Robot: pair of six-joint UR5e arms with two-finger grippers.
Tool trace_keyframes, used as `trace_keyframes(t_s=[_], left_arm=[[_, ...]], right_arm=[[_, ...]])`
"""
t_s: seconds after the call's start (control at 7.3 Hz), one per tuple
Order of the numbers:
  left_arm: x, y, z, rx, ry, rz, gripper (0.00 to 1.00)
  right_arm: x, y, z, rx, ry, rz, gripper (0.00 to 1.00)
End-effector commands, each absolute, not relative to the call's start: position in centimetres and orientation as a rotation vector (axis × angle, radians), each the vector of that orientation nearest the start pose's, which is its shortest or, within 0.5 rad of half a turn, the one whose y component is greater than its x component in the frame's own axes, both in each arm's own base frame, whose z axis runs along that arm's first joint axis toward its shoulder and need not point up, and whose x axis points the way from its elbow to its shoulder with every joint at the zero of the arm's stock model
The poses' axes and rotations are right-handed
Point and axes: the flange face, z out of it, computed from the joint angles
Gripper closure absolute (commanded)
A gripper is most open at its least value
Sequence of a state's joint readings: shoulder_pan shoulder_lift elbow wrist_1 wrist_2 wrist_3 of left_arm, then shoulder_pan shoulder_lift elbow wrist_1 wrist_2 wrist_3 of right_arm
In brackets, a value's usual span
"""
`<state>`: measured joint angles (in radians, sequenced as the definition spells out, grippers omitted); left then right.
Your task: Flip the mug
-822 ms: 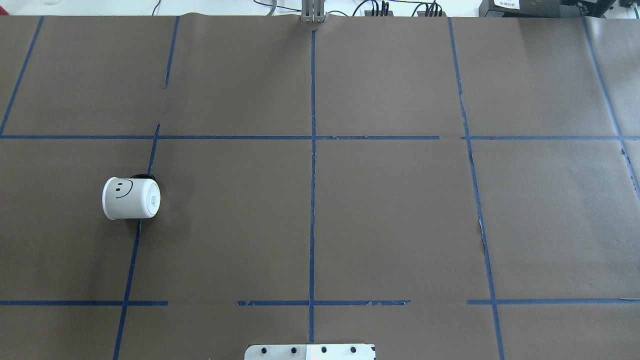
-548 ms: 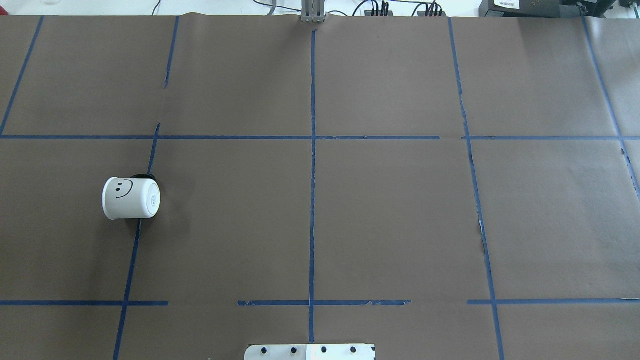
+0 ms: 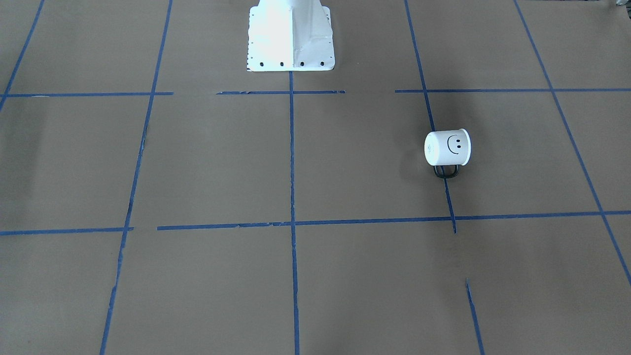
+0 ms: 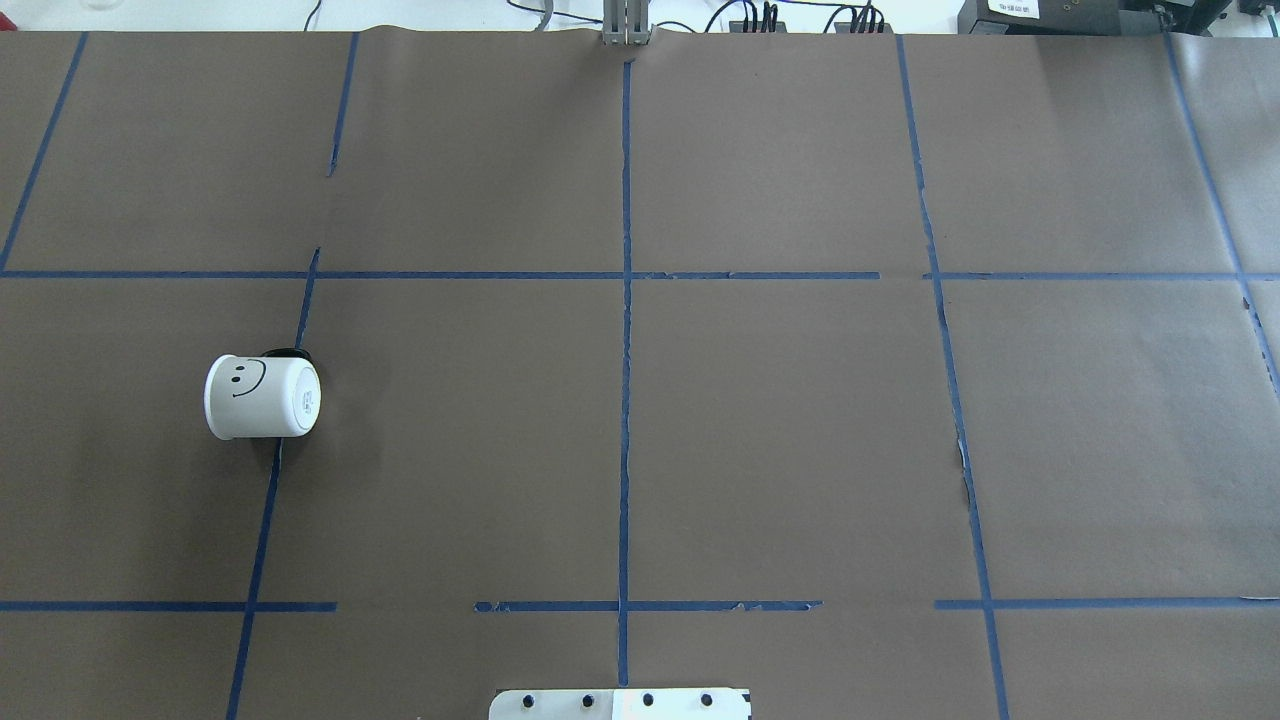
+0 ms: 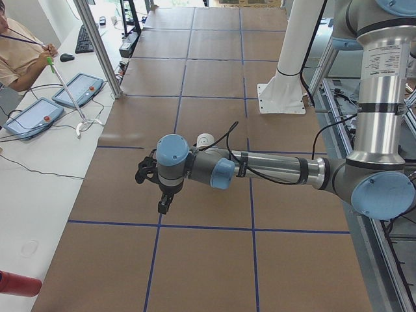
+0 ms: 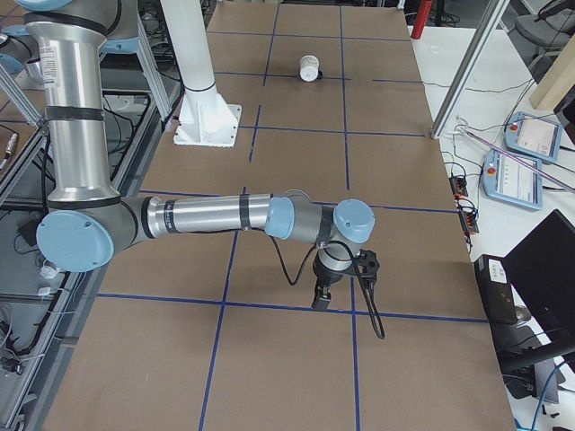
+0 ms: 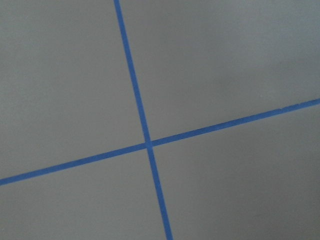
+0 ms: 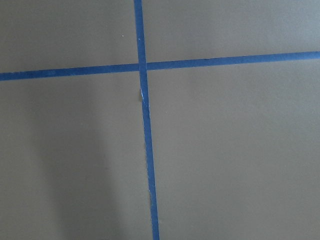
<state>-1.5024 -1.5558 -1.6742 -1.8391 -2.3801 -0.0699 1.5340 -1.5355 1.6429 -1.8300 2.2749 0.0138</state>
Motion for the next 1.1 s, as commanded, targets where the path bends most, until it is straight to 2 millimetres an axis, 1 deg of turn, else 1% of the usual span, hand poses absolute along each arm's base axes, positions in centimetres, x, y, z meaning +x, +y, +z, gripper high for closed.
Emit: trace_keyframes(t_s=[0.0,0.14,0.27,0.41,0.55,0.68,0.82,0.96], left_arm=[[5.2,-50.7,55.6,0.302,0.928,0.024,0.0],[8.3,-50.2,55.0,0.329,0.944,-0.061,0.0],[12.5,-49.9,54.7,0.347,0.936,-0.159,0.0],[16.4,-49.1,54.5,0.344,0.957,-0.226,0.0],[19.4,-47.9,53.5,0.344,1.026,-0.266,0.0],[22.3,-46.2,53.4,0.329,1.131,-0.278,0.0],[23.6,-45.0,53.4,0.362,1.225,-0.284,0.0],[23.6,-44.0,53.6,0.394,1.332,-0.277,0.0]], right_arm=[[5.1,-49.4,63.5,-0.163,-0.699,0.031,0.0],[5.1,-49.4,63.5,-0.163,-0.699,0.031,0.0],[5.1,-49.4,63.5,-0.163,-0.699,0.031,0.0],[5.1,-49.4,63.5,-0.163,-0.699,0.031,0.0],[5.1,-49.4,63.5,-0.163,-0.699,0.031,0.0],[5.1,-49.4,63.5,-0.163,-0.699,0.031,0.0],[5.1,-49.4,63.5,-0.163,-0.699,0.031,0.0],[5.1,-49.4,63.5,-0.163,-0.699,0.031,0.0]])
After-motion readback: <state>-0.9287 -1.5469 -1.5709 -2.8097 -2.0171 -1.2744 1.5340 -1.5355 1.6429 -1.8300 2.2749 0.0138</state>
